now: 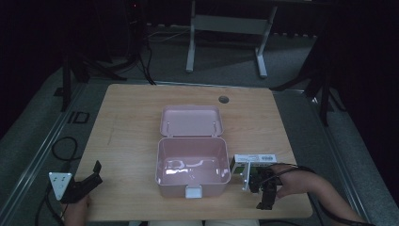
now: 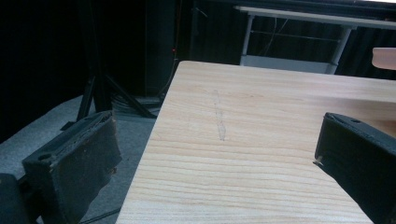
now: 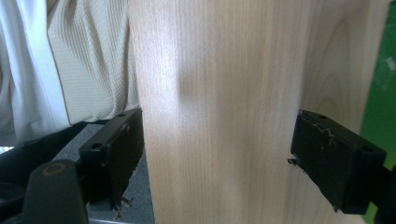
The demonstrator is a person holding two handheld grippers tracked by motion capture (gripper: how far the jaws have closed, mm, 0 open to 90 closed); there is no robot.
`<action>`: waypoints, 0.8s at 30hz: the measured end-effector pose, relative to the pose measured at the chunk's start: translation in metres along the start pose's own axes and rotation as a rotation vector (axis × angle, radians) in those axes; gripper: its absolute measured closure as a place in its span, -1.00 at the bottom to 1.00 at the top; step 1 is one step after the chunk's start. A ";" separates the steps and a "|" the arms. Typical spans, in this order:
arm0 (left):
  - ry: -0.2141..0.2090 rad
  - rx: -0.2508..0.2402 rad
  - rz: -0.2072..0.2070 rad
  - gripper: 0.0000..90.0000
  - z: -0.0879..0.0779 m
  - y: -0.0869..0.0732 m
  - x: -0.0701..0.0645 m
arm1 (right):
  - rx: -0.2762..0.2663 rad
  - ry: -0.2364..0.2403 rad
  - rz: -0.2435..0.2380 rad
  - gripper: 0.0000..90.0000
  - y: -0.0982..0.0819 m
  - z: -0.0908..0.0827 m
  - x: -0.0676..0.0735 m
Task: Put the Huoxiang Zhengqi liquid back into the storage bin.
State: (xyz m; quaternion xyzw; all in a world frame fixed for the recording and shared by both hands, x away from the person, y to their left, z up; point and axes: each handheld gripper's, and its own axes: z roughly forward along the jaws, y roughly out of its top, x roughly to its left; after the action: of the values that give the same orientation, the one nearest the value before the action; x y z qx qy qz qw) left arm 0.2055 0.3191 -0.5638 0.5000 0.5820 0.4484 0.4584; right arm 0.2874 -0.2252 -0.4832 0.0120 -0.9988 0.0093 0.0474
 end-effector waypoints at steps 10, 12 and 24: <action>0.000 0.000 -0.001 -0.99 0.000 0.000 0.000 | -0.011 0.001 0.002 -0.62 0.004 -0.024 -0.004; 0.000 0.001 -0.001 -0.99 0.000 0.000 0.000 | -0.013 -0.008 -0.001 -0.62 0.004 -0.028 -0.005; -0.002 0.004 -0.005 -0.99 0.000 0.000 0.000 | -0.015 -0.039 0.006 -0.54 0.003 -0.053 -0.017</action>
State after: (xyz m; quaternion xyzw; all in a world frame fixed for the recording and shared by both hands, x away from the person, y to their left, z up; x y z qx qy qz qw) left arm 0.2059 0.3195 -0.5637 0.5000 0.5838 0.4456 0.4589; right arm 0.3095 -0.2208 -0.4323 0.0087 -0.9996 0.0016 0.0278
